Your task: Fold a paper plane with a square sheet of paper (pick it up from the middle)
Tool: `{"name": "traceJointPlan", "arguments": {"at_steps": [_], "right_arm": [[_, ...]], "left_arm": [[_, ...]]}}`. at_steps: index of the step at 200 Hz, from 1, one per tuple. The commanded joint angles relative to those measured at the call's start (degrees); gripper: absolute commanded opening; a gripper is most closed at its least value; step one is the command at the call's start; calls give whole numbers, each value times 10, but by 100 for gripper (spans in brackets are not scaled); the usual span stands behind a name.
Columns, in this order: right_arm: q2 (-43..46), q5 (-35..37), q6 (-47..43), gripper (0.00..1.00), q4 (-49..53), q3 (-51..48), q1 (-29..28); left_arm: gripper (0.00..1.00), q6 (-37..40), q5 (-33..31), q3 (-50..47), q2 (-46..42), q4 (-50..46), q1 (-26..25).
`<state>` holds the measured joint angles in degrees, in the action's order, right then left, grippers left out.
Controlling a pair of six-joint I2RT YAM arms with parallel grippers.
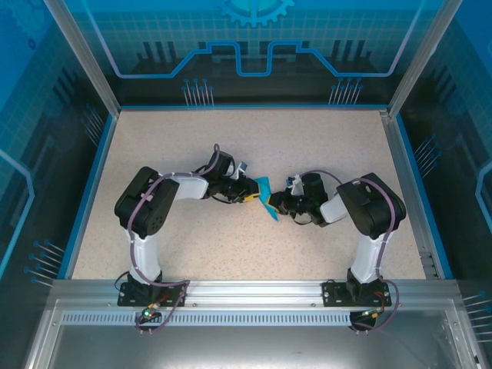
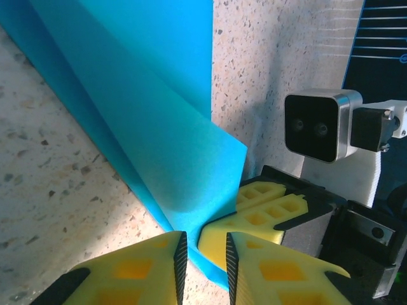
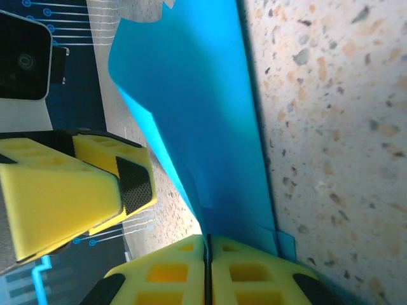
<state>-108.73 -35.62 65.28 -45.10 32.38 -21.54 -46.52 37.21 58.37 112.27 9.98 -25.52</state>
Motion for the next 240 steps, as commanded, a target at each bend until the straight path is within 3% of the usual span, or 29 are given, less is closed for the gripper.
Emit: {"name": "traceJointPlan", "arguments": {"at_steps": [1,240], "right_arm": [[-22,3,19,9,17,2,13],[-38,-23,15,15,60,22,17]], "left_arm": [[26,18,18,19,15,9,-4],[21,27,3,54,59,-15,-5]]}}
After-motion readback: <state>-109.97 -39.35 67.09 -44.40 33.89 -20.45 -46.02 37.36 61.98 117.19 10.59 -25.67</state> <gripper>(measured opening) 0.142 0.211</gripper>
